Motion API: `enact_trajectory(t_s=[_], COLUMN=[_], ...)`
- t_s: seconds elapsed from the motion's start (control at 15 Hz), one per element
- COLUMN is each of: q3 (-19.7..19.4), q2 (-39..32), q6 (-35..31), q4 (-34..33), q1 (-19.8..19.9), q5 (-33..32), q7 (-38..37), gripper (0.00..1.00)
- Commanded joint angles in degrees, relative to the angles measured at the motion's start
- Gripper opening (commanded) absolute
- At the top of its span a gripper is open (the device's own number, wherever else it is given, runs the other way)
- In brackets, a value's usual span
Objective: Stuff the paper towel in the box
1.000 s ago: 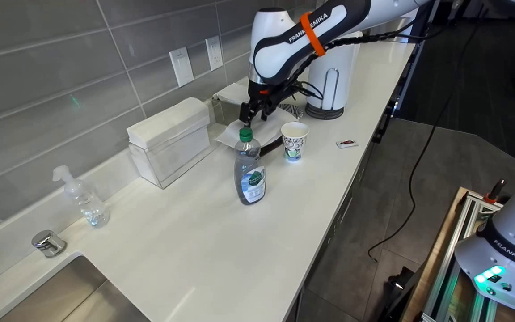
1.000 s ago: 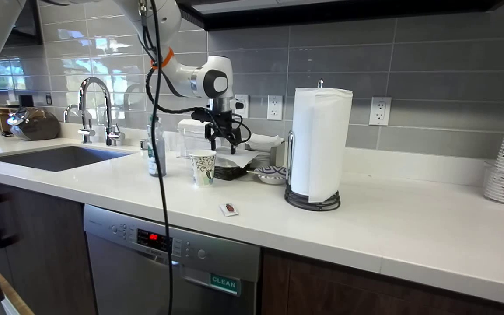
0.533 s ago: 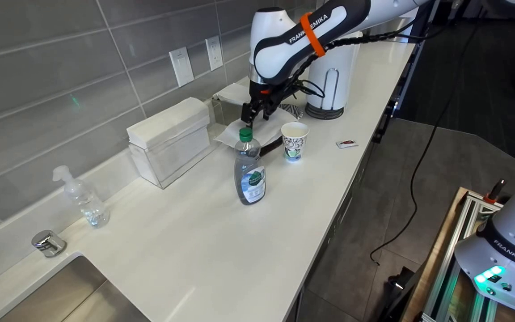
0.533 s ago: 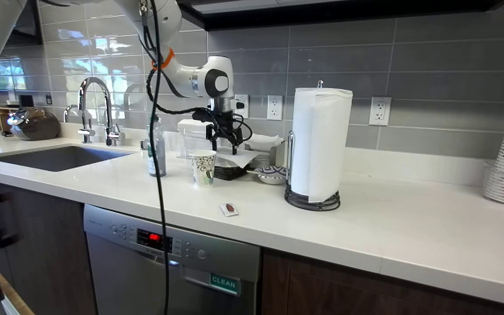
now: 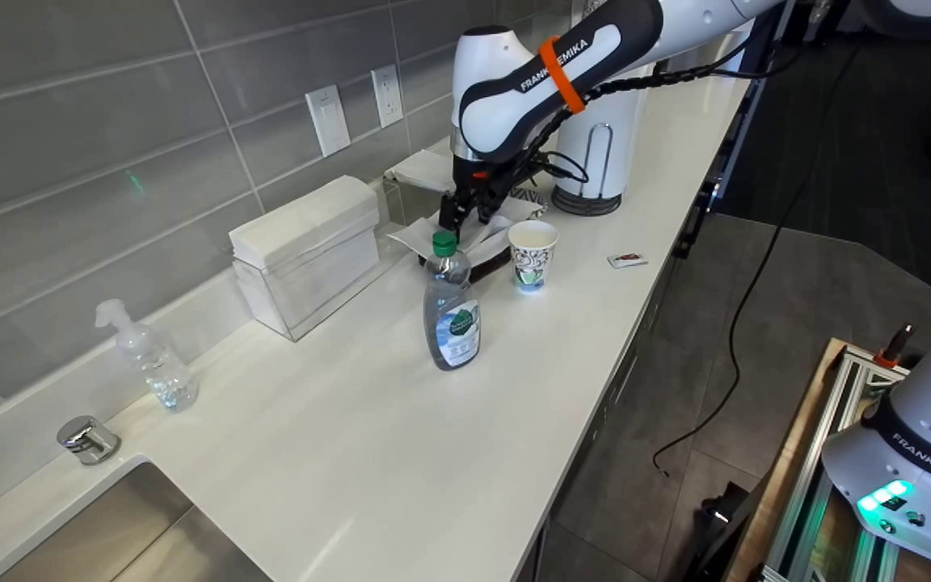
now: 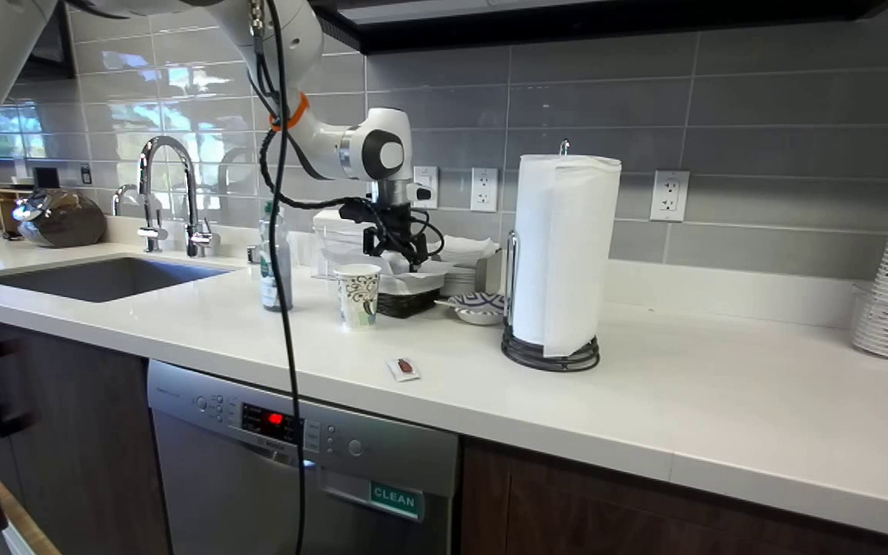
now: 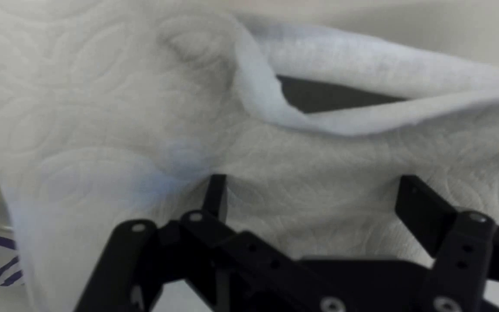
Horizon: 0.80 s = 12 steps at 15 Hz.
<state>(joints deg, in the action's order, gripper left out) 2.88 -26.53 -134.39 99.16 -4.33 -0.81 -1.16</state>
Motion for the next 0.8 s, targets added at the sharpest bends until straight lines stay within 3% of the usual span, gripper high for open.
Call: enact_trajectory(t_s=[0.0, 0.73], q3=[-0.5, -1.3], q2=[-0.7, -1.7], q6=[1.8, 2.1], q4=[-0.3, 0.0], q1=[-1.1, -1.4], q5=[-1.1, -1.6], q7=[-1.5, -3.8], gripper=[1.0, 1.0])
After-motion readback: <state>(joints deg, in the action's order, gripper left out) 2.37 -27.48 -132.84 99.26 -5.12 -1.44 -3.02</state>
